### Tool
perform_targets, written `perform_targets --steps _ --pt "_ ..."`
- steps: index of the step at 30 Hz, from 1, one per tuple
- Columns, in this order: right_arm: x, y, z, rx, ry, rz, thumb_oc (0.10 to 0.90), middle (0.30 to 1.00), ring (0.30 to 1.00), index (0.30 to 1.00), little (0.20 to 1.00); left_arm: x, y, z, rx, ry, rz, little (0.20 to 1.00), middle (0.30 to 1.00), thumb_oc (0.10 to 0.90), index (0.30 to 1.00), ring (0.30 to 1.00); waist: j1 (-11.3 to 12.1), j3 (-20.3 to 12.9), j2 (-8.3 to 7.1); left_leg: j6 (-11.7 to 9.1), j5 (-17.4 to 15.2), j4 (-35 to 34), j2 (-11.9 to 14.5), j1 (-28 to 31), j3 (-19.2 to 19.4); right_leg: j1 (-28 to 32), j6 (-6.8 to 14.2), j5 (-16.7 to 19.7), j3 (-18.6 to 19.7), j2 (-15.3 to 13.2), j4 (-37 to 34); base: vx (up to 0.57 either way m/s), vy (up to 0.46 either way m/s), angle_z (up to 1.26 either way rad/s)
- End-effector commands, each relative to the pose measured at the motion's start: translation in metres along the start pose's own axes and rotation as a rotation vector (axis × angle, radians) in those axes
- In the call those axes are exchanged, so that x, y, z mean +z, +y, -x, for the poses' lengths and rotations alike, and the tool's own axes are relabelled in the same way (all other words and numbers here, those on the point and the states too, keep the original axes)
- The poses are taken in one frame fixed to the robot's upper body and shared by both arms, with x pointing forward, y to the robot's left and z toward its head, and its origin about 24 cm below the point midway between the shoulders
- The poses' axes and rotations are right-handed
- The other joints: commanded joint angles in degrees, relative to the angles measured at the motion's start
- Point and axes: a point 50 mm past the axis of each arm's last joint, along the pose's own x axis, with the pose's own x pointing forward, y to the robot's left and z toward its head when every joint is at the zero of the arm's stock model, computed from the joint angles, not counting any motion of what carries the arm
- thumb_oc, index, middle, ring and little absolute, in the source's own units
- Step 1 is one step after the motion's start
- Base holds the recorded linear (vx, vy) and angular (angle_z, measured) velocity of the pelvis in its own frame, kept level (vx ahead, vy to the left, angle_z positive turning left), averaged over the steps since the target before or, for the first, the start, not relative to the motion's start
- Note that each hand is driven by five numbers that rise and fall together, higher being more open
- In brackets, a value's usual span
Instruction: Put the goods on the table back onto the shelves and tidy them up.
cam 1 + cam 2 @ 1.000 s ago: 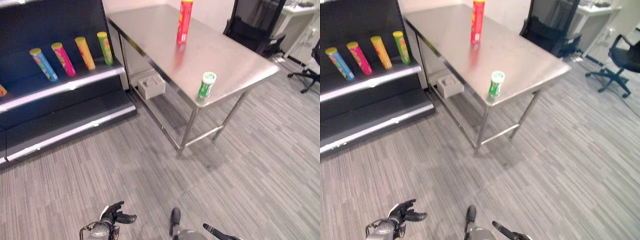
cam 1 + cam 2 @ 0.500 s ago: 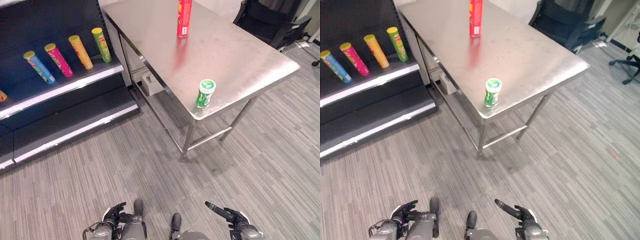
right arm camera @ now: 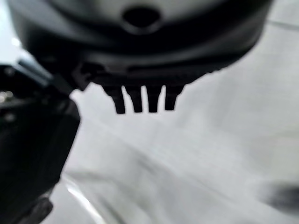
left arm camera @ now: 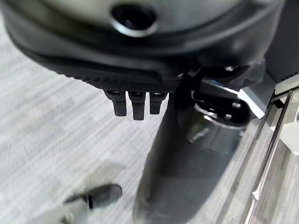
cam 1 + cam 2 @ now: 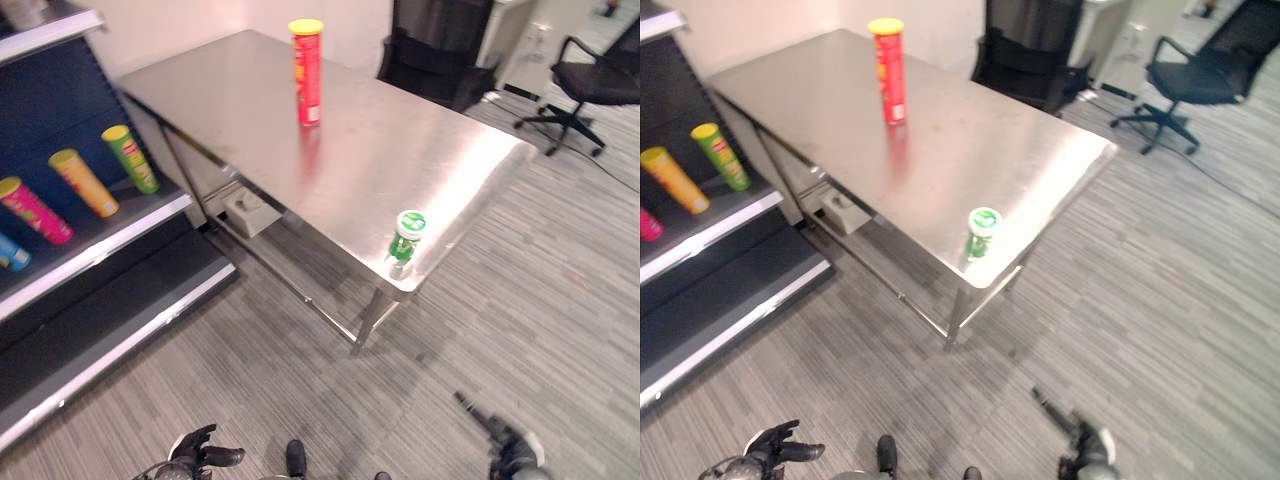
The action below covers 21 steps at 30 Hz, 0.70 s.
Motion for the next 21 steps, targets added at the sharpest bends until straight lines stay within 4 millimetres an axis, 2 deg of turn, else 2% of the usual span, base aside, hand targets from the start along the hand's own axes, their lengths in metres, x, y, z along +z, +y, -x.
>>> perform_targets --steps 1,4,6,8,9,13,16,18,21 --pt "0.09 -0.059 -0.005 -0.229 -0.369 0.077 0.8 0.9 0.9 0.9 0.9 0.006 -0.012 -0.001 -0.024 -0.033 -0.045 0.9 0.9 0.8 0.9 0.9 1.23 -0.94 -0.1 -4.56 -5.5 0.56 4.85 2.79 -0.95 -4.69 3.79 2.94 0.53 -1.07 1.19 0.04 0.046 -0.13" --pt "0.155 -0.065 0.017 -0.231 -0.654 0.099 0.8 0.9 0.9 0.9 0.9 0.008 -0.016 -0.001 -0.042 -0.045 -0.061 0.9 0.9 0.8 0.9 0.9 1.02 -1.36 -0.23 -4.63 -5.81 0.56 4.97 3.28 -0.65 -4.42 3.88 3.1 0.39 -1.33 0.83 0.04 0.012 -0.2" --pt "0.189 -0.059 0.036 -0.182 -0.83 0.108 0.8 0.9 0.9 0.9 0.9 0.008 -0.018 0.0 -0.052 -0.052 -0.074 0.9 0.9 0.8 0.9 0.9 1.04 -1.82 -0.42 -4.77 -5.96 0.56 5.15 3.7 -0.67 -3.99 3.87 3.21 0.07 -1.31 0.4 0.05 -0.027 -0.05" --pt "0.219 -0.044 0.06 -0.088 -1.004 0.146 0.8 0.9 0.9 0.9 0.9 0.007 -0.019 0.0 -0.065 -0.058 -0.095 0.9 0.9 0.8 0.9 0.9 1.3 -2.22 -0.57 -4.97 -6.08 0.56 5.43 4.03 -0.54 -3.63 3.89 3.18 -0.31 -1.26 -0.08 0.05 -0.037 -0.02" --pt "0.227 -0.038 0.069 -0.047 -1.058 0.154 0.8 0.9 0.9 0.9 0.9 0.006 -0.018 0.001 -0.067 -0.056 -0.101 0.9 0.9 0.8 0.9 0.9 1.37 -2.4 -0.54 -5.06 -6.11 0.56 5.58 4.18 -0.62 -3.44 3.86 3.1 -0.46 -1.19 -0.16 0.04 -0.038 0.0" --pt "0.238 -0.018 0.087 0.114 -1.143 0.176 0.8 0.9 0.9 0.9 0.9 -0.002 -0.017 0.003 -0.08 -0.04 -0.125 0.9 0.9 0.8 0.9 0.9 2.08 -2.71 -0.69 -5.45 -6.09 0.56 6.09 4.56 -0.85 -2.84 3.66 2.87 -1.15 -0.9 -0.46 0.02 -0.044 0.05" --pt "0.239 -0.011 0.089 0.173 -1.149 0.191 0.8 0.9 0.9 0.9 0.9 -0.007 -0.016 0.004 -0.085 -0.028 -0.129 0.9 0.9 0.8 0.9 0.9 2.48 -2.82 -0.66 -5.66 -6.02 0.56 6.29 4.64 -0.94 -2.64 3.62 2.74 -1.42 -0.78 -0.46 0.01 -0.043 0.17" --pt "0.241 0.005 0.088 0.253 -1.141 0.225 0.8 0.9 0.9 0.9 0.9 -0.016 -0.014 0.006 -0.092 -0.002 -0.144 0.9 0.9 0.8 0.9 0.9 3.4 -2.89 -0.5 -6.04 -5.76 0.56 6.55 4.68 -1.26 -2.33 3.46 2.58 -2.15 -0.6 -0.46 0.02 -0.085 0.11" --pt "0.245 0.01 0.087 0.266 -1.149 0.26 0.8 0.9 0.9 0.9 0.9 -0.018 -0.012 0.006 -0.089 0.002 -0.142 0.9 0.9 0.8 0.9 0.9 3.82 -2.9 -0.31 -6.26 -5.51 0.56 6.59 4.36 -1.64 -2.17 3.38 2.58 -2.65 -0.61 -0.46 0.01 -0.051 0.05"
